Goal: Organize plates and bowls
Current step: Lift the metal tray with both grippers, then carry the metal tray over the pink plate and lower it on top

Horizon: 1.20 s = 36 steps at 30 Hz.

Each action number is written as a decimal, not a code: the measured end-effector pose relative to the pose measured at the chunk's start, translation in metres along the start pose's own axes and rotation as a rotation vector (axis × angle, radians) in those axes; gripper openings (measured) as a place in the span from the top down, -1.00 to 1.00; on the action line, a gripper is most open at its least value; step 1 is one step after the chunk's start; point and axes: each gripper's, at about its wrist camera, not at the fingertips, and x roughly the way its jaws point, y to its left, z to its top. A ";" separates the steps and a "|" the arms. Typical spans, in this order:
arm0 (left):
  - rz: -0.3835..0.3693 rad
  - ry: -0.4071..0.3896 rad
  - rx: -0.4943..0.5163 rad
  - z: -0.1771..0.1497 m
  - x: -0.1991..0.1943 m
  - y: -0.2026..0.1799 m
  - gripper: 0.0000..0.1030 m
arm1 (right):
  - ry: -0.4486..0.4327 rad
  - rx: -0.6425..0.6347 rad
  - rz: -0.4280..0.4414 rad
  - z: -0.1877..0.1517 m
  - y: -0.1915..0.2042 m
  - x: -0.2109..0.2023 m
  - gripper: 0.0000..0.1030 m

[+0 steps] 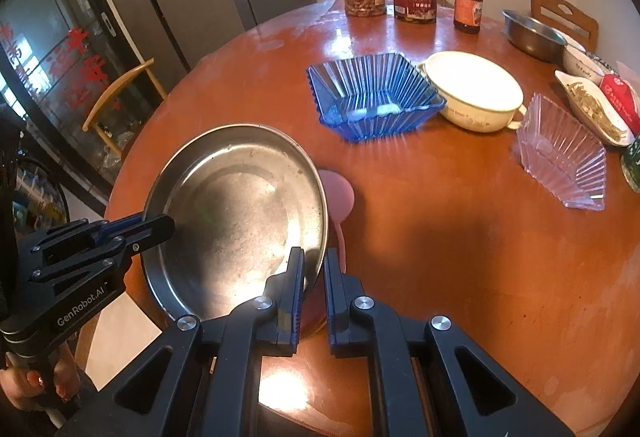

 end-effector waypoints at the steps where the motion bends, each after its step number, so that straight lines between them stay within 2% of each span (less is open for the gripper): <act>1: 0.000 0.002 0.000 0.000 0.000 0.000 0.77 | 0.002 0.000 0.000 0.000 0.000 0.000 0.82; 36: -0.020 0.039 -0.012 -0.001 0.013 0.005 0.76 | 0.043 -0.024 -0.023 0.002 0.002 0.008 0.75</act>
